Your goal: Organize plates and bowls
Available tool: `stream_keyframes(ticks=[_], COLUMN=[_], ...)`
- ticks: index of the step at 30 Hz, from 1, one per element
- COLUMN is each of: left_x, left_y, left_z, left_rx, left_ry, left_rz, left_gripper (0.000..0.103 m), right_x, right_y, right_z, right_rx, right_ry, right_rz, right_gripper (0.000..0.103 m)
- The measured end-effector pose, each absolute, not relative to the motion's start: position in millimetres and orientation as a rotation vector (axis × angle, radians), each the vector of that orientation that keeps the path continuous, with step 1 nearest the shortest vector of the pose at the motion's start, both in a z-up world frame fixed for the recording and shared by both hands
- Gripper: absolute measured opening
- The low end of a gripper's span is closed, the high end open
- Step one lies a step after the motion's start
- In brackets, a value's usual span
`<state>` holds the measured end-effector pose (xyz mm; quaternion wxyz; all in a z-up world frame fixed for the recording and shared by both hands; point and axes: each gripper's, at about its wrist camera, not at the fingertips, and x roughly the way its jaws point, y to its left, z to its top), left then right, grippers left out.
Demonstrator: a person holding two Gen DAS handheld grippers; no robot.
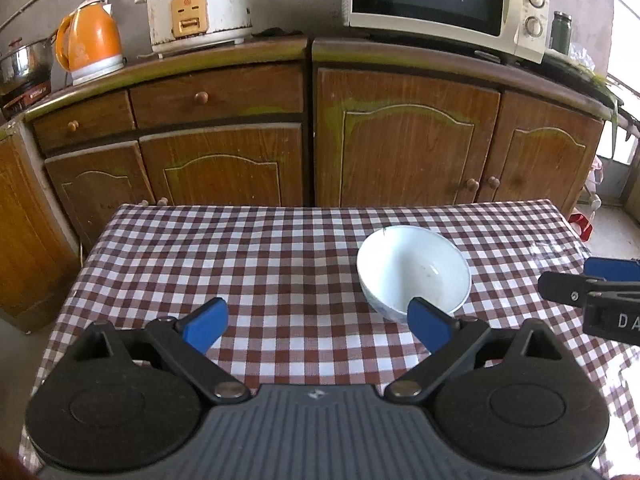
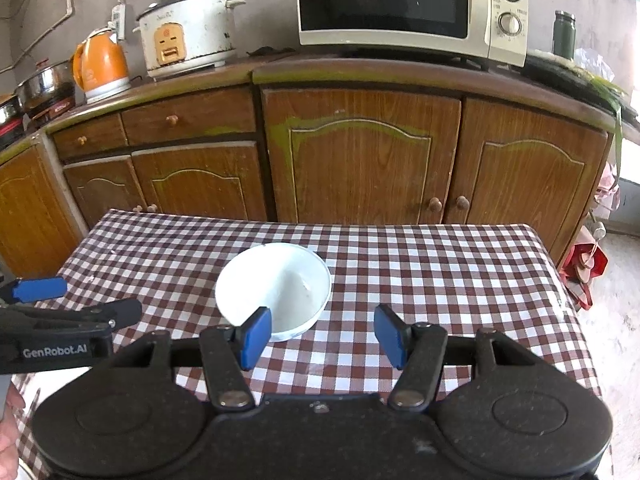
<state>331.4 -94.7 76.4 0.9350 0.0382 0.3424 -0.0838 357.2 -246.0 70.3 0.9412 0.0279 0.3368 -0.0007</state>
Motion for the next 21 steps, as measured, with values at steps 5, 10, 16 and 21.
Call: stream_keyframes(ticks=[5, 10, 16, 21], left_x=[344, 355, 370, 383], left_y=[-96, -98, -101, -104], left_z=[67, 59, 50, 41], left_rx=[0.083, 0.085, 0.095, 0.093], left_ry=[0.709, 0.717, 0.716, 0.72], left_rz=[-0.171, -0.172, -0.183, -0.188], left_gripper=[0.099, 0.099, 0.099, 0.099], right_x=[371, 383, 399, 413], right_y=[-246, -246, -251, -258], right_z=[59, 50, 40, 29], right_rx=[0.059, 0.062, 0.079, 0.101], right_ry=[0.7, 0.709, 0.713, 0.733], right_rz=[-0.01, -0.017, -0.021, -0.037], right_gripper=[0.07, 0.07, 0.07, 0.07])
